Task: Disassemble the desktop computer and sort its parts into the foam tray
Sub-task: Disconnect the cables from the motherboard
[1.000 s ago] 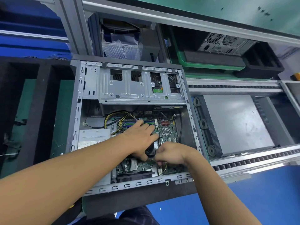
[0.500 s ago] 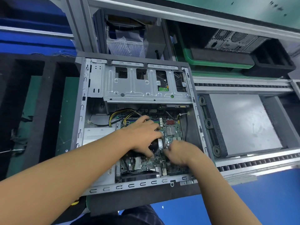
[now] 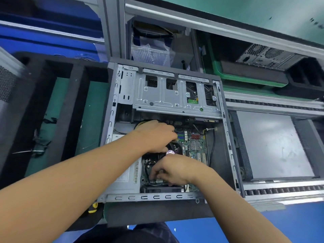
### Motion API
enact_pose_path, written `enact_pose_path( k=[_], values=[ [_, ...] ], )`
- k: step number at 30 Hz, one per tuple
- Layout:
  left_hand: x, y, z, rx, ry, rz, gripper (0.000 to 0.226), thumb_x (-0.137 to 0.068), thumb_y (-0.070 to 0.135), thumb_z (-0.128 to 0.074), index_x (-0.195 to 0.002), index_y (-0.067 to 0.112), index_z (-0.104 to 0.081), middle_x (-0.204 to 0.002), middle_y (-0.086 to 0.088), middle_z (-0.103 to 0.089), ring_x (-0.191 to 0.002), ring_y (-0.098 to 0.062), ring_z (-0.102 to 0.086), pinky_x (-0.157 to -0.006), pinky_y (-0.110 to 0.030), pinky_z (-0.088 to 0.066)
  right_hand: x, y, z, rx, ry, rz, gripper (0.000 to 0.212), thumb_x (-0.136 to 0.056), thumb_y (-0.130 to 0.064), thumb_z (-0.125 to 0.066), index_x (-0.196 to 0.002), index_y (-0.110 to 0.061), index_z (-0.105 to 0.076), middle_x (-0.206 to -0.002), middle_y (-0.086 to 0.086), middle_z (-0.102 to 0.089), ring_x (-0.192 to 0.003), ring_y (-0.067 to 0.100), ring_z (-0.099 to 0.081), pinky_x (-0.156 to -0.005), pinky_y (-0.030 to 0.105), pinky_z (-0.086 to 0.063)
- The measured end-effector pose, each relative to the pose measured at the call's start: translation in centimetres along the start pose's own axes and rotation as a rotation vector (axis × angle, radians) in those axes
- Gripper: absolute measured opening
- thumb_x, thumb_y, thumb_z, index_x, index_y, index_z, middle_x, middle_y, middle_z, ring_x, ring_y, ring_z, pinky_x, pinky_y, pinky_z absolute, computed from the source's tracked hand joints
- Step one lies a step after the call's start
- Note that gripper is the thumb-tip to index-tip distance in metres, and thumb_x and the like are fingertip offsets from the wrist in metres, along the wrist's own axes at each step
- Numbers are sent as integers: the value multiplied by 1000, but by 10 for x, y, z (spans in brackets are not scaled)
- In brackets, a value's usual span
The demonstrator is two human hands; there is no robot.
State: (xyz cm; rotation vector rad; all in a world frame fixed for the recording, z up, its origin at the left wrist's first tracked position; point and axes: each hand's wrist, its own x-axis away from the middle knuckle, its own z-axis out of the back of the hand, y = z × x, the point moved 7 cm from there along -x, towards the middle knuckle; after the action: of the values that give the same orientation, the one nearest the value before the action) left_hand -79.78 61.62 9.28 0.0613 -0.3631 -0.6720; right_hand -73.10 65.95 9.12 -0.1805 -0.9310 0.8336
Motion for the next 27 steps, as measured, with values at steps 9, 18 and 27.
enact_pose_path(
  k=[9, 18, 27],
  values=[
    [1, 3, -6, 6, -113, -59, 78, -89, 39, -66, -151, 48, -19, -137, 5, -49, -121, -21, -54, -76, -41, -55, -12, -17, -4, 439, 20, 76, 36, -93, -8, -53, -121, -27, -66, -106, 11, -66, -91, 32, -60, -65, 35, -36],
    [-4, 10, -19, -128, -216, -87, 100, -88, 33, -70, -156, 38, 2, -149, -5, -37, -130, -29, -45, -80, -41, -50, -23, -17, -20, 594, -118, 9, 27, -93, 1, -48, -117, -4, -59, -102, 15, -57, -97, 36, -59, -62, 38, -39],
    [-2, 13, -27, 22, -328, -68, 106, -86, 6, -63, -157, 31, 11, -165, 4, -6, -140, -25, -35, -55, -27, -29, -27, -8, -26, 539, -213, -124, 31, -96, -4, -36, -114, 5, -60, -123, 22, -60, -110, 38, -57, -75, 39, -38]
  ],
)
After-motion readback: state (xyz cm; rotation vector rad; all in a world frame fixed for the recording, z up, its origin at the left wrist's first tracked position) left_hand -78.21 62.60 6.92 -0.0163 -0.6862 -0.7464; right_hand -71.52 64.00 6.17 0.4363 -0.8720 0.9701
